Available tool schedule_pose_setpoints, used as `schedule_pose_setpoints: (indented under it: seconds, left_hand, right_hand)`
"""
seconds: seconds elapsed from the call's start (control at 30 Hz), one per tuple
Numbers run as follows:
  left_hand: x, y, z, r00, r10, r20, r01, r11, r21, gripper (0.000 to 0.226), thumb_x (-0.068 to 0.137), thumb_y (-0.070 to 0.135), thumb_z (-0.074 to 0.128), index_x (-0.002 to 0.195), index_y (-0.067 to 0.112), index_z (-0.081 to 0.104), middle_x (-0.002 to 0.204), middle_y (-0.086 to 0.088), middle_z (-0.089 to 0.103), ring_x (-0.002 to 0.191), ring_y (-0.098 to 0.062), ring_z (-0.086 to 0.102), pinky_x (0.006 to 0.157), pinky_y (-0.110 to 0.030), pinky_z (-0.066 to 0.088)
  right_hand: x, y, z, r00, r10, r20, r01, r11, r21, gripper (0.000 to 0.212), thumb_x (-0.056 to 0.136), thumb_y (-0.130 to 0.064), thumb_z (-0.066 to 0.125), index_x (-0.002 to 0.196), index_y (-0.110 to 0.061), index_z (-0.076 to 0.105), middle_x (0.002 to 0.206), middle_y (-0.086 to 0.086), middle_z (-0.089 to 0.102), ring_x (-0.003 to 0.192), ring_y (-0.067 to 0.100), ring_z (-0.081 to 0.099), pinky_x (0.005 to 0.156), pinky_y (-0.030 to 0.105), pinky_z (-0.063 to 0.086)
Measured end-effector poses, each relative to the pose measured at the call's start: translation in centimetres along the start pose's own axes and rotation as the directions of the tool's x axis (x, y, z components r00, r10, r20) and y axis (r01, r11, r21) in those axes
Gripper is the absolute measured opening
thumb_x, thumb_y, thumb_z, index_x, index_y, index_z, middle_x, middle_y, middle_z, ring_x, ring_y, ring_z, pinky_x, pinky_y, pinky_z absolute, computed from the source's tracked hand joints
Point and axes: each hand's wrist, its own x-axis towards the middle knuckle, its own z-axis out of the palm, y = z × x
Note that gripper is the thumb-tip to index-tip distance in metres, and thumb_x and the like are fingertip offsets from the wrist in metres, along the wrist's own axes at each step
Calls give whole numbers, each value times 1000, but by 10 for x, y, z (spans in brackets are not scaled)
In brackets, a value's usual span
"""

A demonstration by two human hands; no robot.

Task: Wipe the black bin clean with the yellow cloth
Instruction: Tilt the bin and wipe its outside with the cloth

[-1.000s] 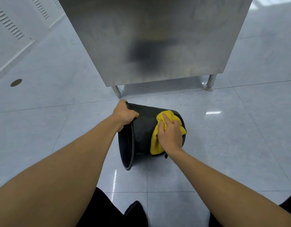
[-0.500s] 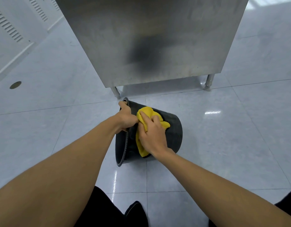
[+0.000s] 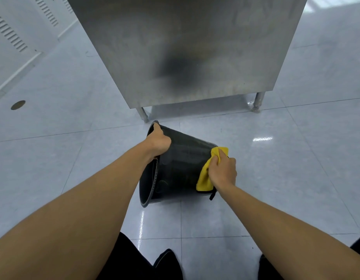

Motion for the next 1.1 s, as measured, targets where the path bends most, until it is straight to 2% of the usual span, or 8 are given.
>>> schedule_pose_setpoints:
  seconds: [0.13, 0.3, 0.43, 0.53, 0.77, 0.83, 0.9, 1.1]
  left_hand:
    - [-5, 1, -2, 997, -10, 77, 21, 990, -141, 97, 91, 1, 58, 162, 26, -3, 129, -14, 55, 94, -29, 66, 88, -50, 61]
    - [-8, -3, -3, 997, 67, 24, -60, 973, -222, 101, 63, 7, 75, 154, 7, 32, 113, -22, 67, 90, -30, 70, 81, -48, 63]
    - [-12, -2, -4, 991, 134, 11, -128, 965, -230, 36, 82, -2, 69, 118, 4, 67, 108, -26, 72, 88, -34, 71, 86, -50, 61]
    - [-10, -3, -3, 990, 137, -19, -138, 969, -204, 20, 92, 1, 61, 111, 2, 69, 102, -26, 74, 92, -39, 73, 89, -51, 60]
    - [0, -2, 3, 991, 127, -51, -125, 992, 34, 34, 99, 26, 48, 125, 7, 56, 117, -22, 67, 104, -38, 66, 95, -53, 56]
    - [-4, 5, 6, 993, 114, -17, -112, 989, 99, 51, 106, 30, 36, 154, 14, 31, 133, -11, 59, 109, -29, 61, 97, -39, 52]
    - [-7, 8, 5, 998, 45, 43, -49, 994, 101, 67, 107, 24, 36, 162, 19, 0, 115, -2, 57, 92, -20, 60, 84, -34, 53]
    - [-20, 6, -1, 995, 25, 93, -30, 998, 49, 100, 96, 4, 54, 157, 23, -22, 84, 0, 49, 86, -29, 63, 87, -45, 58]
  right_hand:
    - [-16, -19, 5, 990, -141, -27, 141, 990, 4, 47, 102, -37, 36, 148, -28, 41, 142, 10, 45, 121, 30, 50, 96, 40, 40]
    - [-43, -61, 14, 884, -468, 20, 463, 879, 117, 47, 97, -32, 50, 143, -24, 50, 137, 7, 53, 123, 22, 48, 96, 26, 34]
    - [-50, -71, 19, 841, -540, 20, 529, 831, 174, 47, 99, -31, 49, 146, -26, 47, 121, 4, 53, 99, 11, 48, 82, 20, 36]
    - [-39, -58, 22, 872, -490, 9, 487, 869, 89, 49, 100, -36, 44, 147, -28, 43, 126, 7, 51, 103, 21, 54, 83, 30, 45]
    - [-12, -8, 8, 995, -93, 38, 93, 996, 4, 52, 102, -39, 34, 153, -30, 31, 150, 10, 41, 130, 33, 46, 105, 48, 40]
    - [-14, -9, 8, 995, -91, 34, 91, 996, 8, 51, 103, -37, 34, 153, -28, 31, 150, 10, 42, 130, 32, 46, 104, 49, 40]
    - [-19, -15, 8, 995, -94, 35, 94, 995, 16, 51, 103, -35, 34, 153, -27, 32, 150, 9, 42, 128, 31, 47, 100, 46, 42]
    - [-30, -40, 14, 951, -305, 44, 304, 952, 27, 50, 101, -40, 34, 150, -29, 37, 138, 7, 48, 118, 26, 51, 94, 36, 43]
